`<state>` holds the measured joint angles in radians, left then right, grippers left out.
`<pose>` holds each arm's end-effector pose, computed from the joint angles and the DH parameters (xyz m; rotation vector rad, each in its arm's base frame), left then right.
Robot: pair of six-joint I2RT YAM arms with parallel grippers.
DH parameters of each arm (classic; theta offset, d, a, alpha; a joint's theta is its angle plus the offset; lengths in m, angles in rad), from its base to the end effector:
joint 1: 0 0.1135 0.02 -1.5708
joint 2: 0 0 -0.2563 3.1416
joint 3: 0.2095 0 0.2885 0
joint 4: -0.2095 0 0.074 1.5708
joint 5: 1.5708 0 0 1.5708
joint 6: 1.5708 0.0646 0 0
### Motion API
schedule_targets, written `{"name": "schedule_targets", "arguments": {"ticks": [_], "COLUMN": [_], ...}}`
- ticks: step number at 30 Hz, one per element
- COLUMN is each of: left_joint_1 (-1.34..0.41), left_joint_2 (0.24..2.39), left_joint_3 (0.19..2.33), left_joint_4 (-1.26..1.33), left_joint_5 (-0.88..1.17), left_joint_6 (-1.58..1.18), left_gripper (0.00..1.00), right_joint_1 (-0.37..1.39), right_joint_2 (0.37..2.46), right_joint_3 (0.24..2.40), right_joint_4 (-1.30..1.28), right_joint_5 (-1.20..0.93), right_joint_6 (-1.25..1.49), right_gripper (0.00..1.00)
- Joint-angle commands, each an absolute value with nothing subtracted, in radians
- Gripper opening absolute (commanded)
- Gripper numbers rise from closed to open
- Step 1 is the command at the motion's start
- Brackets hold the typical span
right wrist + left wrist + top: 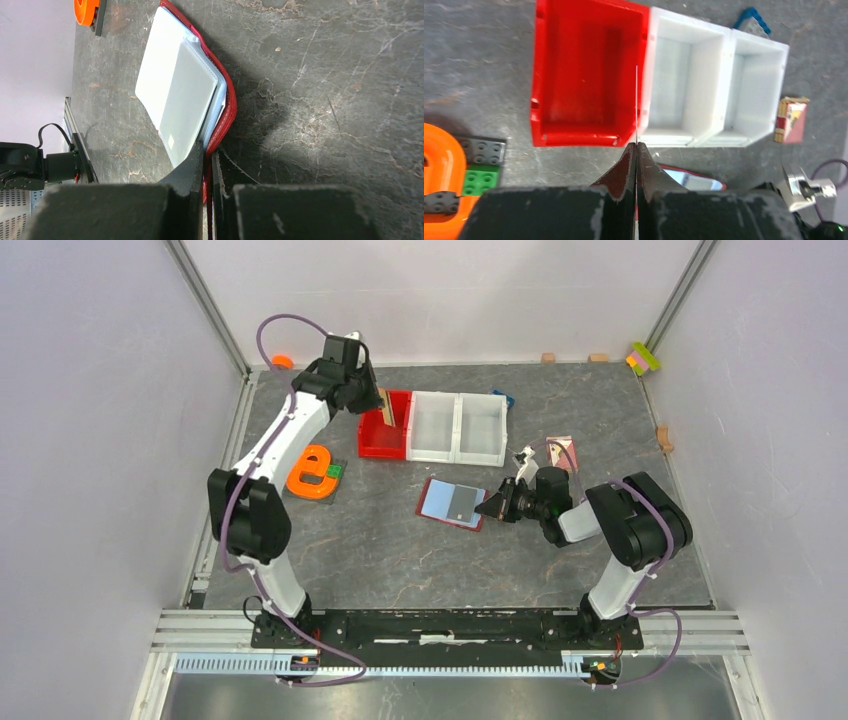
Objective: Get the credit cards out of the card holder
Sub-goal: Place the credit card in the storage box.
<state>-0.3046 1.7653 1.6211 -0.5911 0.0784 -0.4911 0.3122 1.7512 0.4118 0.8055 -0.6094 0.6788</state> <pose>0.4374 -0.1428 0.2910 -0.1784 2.3482 -0.4901 0.2726 0.1268 0.0401 0.0130 2.2435 1.2100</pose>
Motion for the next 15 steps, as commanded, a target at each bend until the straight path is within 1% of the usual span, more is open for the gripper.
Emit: {"name": "schedule_targets", "arguments": {"ticks": [1,5,15], "left_joint_1": [-0.300,-0.301,-0.337], "left_joint_2": [1.846,1.933,2.088], "left_joint_3": [1.801,1.921,2.084], "left_joint_4": [-0.757,-0.843,-0.948], "left_joint_5": [-0.034,-0.071,-0.203], "left_joint_6": [-0.400,-0.376,-0.304], "left_gripper": [0.02,0.02,0.02], "right_joint_1": [0.314,0.314,0.314], "right_joint_2": [1.727,1.729,1.744], "right_joint_3": [0.408,0.407,0.408], "right_joint_4": [0.796,0.798,0.813], "right_joint_5": [-0.574,-0.578,-0.586], "right_joint_6": [0.642,0.643,0.655], "right_gripper": [0.00,0.00,0.00]}}
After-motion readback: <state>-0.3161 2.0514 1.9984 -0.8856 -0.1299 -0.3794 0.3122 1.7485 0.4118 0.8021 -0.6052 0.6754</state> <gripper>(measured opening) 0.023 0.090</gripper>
